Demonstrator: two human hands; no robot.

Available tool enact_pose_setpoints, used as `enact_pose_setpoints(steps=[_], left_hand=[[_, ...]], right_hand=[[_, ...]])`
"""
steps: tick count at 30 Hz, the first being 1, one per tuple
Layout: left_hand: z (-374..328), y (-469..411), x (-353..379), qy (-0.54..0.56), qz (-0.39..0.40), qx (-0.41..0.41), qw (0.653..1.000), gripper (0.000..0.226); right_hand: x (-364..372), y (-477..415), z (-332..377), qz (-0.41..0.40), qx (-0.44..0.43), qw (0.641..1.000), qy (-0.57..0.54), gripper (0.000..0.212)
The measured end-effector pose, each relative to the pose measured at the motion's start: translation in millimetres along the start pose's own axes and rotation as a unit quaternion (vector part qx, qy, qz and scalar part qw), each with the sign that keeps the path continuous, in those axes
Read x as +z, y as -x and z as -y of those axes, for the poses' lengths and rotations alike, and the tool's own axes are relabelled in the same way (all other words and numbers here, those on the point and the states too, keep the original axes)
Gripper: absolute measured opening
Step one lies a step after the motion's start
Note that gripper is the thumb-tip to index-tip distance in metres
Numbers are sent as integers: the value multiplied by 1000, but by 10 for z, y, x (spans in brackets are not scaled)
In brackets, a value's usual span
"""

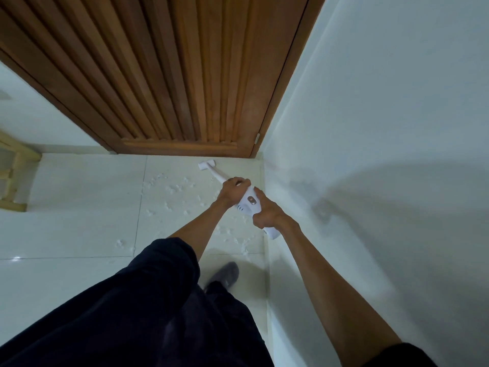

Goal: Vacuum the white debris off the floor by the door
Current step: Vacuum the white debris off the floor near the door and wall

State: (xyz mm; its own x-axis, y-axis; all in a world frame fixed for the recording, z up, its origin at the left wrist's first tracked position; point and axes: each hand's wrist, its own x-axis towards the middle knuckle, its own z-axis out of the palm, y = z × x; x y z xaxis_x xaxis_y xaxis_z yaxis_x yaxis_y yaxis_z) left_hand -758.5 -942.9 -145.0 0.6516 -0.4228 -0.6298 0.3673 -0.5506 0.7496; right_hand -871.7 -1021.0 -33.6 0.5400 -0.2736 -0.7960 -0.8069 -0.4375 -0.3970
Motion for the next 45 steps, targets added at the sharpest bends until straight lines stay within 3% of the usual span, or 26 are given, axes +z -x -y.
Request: enact_pose_setpoints(steps=[6,13,17,21,31,37,42,45], left_hand=[[234,21,-315,27,-58,7,998,27],[460,-88,-407,-29,-26,-11,999,55],[471,-38,-254,-54,7,-4,999,56],[498,21,-100,-66,16,7,998,43],[600,389,206,-117,101,30,987,41],[708,581,408,-156,169,32,973,66],[763,772,564,-167,211,28,963,55],[875,818,644,-174,190,29,966,80]], right_hand=[[229,-54,264,7,-45,997,70,94],[376,-53,332,-23,-39,994,102,84],[426,57,213,-37,0,997,73,75],[539,289,98,-55,-2,997,55,82],[915,716,-161,-105,58,992,-31,84],[1139,916,-332,-121,113,982,-91,88],[1237,1099,-500,-137,130,975,-118,85],[1316,1169,-582,-142,128,973,-129,85]])
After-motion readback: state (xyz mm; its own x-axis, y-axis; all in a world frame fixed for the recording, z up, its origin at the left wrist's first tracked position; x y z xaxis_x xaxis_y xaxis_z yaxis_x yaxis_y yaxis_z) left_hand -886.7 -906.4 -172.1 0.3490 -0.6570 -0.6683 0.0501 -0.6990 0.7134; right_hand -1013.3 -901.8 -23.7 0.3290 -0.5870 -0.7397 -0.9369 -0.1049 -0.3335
